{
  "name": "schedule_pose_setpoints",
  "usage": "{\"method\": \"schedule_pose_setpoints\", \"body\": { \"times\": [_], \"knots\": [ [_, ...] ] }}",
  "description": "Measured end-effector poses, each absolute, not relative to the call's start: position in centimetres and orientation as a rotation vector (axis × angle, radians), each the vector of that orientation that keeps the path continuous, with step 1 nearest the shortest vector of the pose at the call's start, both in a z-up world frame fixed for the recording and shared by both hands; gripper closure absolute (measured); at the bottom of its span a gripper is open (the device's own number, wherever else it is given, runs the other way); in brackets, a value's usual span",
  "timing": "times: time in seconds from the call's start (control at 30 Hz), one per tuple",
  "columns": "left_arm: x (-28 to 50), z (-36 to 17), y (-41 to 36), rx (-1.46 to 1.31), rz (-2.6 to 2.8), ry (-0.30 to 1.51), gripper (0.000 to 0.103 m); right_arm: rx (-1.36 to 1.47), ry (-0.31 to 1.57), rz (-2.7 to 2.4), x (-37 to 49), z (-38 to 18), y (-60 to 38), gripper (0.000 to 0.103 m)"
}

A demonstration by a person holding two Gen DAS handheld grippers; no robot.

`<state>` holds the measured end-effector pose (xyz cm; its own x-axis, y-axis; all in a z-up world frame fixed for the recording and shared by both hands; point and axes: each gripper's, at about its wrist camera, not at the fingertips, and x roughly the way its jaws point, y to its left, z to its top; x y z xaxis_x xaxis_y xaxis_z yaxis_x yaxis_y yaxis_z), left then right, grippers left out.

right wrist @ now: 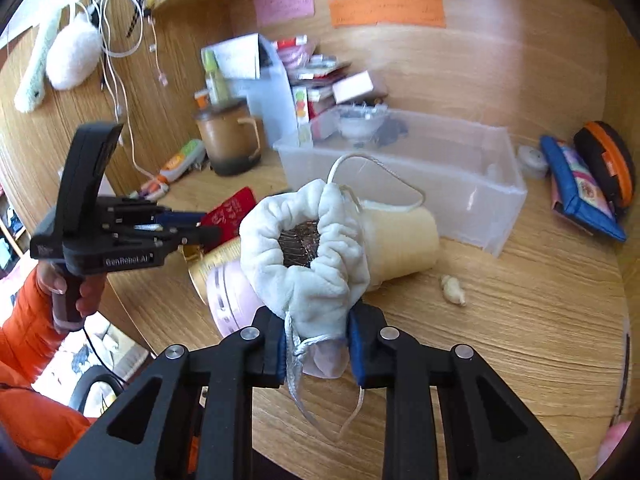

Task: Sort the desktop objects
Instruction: 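Lift both pouches and carry them over the clear plastic bin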

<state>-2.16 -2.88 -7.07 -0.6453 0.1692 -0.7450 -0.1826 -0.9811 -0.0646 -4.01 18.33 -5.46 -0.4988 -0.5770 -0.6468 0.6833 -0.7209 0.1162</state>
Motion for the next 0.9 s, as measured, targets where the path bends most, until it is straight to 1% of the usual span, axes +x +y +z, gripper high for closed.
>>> {"method": "schedule_pose_setpoints", "body": {
  "times": [0.3,0.9],
  "knots": [
    [-0.8,-4.5,-2.4,-1.117,2.746,0.050,0.077,0.789,0.187,-2.289,-2.8,-2.7,19.3,0.082],
    [0.2,0.5,-1.6,-0.941,2.859,0.099,0.077,0.726,0.158,-2.359,-3.8,-0.2,19.6,0.082]
  ]
}}
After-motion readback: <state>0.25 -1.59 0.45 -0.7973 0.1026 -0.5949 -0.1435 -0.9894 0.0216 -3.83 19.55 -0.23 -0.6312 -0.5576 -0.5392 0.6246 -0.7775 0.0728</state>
